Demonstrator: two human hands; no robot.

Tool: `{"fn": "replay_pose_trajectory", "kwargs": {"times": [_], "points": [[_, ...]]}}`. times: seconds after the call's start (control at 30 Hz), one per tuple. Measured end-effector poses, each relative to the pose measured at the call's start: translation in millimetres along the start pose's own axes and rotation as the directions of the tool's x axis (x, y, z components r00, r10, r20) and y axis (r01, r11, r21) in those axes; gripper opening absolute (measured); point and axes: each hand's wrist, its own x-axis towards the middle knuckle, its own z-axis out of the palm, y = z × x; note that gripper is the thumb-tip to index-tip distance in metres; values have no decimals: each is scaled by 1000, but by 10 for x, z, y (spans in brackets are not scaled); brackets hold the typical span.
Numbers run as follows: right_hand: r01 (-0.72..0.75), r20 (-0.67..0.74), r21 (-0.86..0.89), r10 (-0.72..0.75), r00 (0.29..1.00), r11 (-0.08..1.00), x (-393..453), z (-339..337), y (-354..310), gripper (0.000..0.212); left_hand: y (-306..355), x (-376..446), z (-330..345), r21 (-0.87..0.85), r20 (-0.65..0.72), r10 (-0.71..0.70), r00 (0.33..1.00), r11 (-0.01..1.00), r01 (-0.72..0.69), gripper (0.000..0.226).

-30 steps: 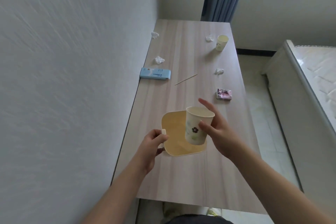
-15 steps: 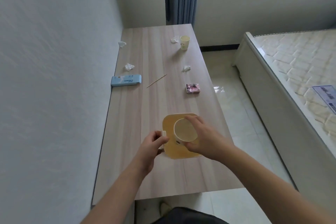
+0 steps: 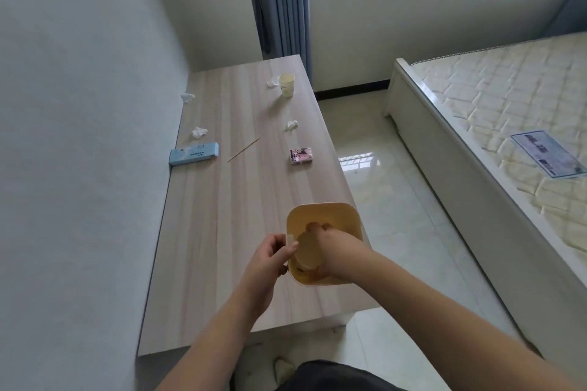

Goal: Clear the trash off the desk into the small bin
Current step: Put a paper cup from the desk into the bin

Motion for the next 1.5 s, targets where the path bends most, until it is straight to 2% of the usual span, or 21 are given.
{"fn": "replay_pose_trajectory", "kwargs": {"times": [0.07, 0.13, 0.2, 0.3, 0.4, 0.5, 0.6, 0.73, 1.0, 1.13, 1.37, 1.5], "points": [[3, 43, 78, -6, 999, 997, -42, -16, 76, 83, -4, -59, 74, -4, -5, -2, 1000, 1000, 2, 54], [12, 46, 137, -18, 999, 990, -97, -7, 146, 67, -16, -106, 135, -17, -13, 0, 1000, 1000, 0, 57], [19, 33, 155, -25, 999, 988, -157, 16, 199, 50, -24, -142, 187, -33, -27, 3, 1000, 999, -4, 62], [37, 22, 166, -42, 999, 985, -228, 52, 286, 40, -42, -174, 257, -49, -42, 3, 999, 999, -5, 64], [59, 32, 159, -65, 997, 986, -334, 59, 382, 37, -56, -200, 336, -51, -49, 3, 999, 999, -5, 57], [88, 18, 204, -94, 995, 975, -517, -7, 444, 39, -67, -211, 398, -62, -57, 7, 998, 998, -10, 60], [105, -60, 273, -92, 994, 956, -741, -101, 506, 40, -92, -199, 437, -68, -63, 5, 998, 998, -9, 49], [106, -177, 316, -51, 983, 943, -1024, -235, 668, 46, -139, -148, 450, -103, -72, -10, 997, 995, 3, 45], [-99, -369, 329, 224, 902, 939, -1089, -258, 1086, 42, -70, 149, 399, -89, 36, -18, 999, 996, 21, 63], [-183, -366, 334, 306, 879, 925, -1043, -140, 1135, 42, 28, 361, 401, -82, 120, -6, 993, 997, 16, 67], [-419, -457, 156, 442, 772, 894, -964, 18, 1154, 56, 127, 708, 509, -63, 243, -30, 970, 997, 46, 65], [-477, -462, 119, 474, 750, 871, -1028, 103, 1275, 77, 173, 860, 711, -40, 276, -55, 960, 997, 69, 52]]}}
